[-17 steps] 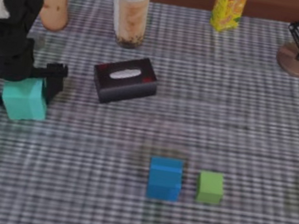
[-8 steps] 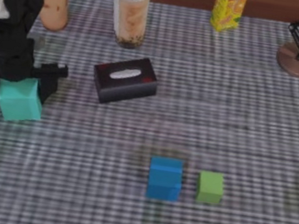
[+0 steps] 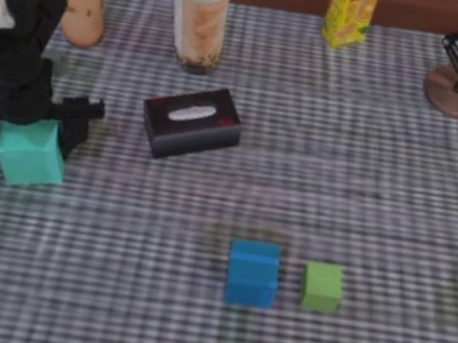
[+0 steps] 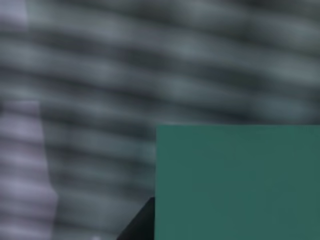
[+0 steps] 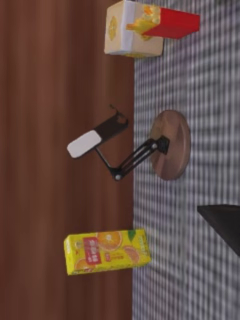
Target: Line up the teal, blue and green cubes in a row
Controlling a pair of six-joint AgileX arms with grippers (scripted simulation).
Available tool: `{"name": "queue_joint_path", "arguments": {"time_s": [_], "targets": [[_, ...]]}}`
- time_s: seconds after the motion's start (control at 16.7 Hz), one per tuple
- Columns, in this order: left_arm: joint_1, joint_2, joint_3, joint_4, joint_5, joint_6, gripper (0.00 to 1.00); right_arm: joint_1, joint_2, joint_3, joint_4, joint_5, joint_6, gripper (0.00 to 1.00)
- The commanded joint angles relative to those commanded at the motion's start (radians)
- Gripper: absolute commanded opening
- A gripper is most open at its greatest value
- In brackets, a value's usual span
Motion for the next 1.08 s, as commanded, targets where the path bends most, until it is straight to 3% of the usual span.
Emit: {"name": "queue_joint_path", "arguments": {"time_s": [0.24,0.54,0.78,1.08], "targets": [[0.003,-0.021,0.032,-0.045,-0.002,0.003,0.0,0.0,0.0,0.0,0.0,0.0,0.0,1.0],[0.018,-0.085,0.134,-0.221,-0.003,-0.001,0.0,0.0,0.0,0.0,0.0,0.0,0.0,1.0],[0.02,-0.098,0.149,-0.241,-0.003,-0.001,0.0,0.0,0.0,0.0,0.0,0.0,0.0,1.0],[-0.057,-0.124,0.115,-0.236,-0.004,-0.043,0.0,0.0,0.0,0.0,0.0,0.0,0.0,1.0]]}}
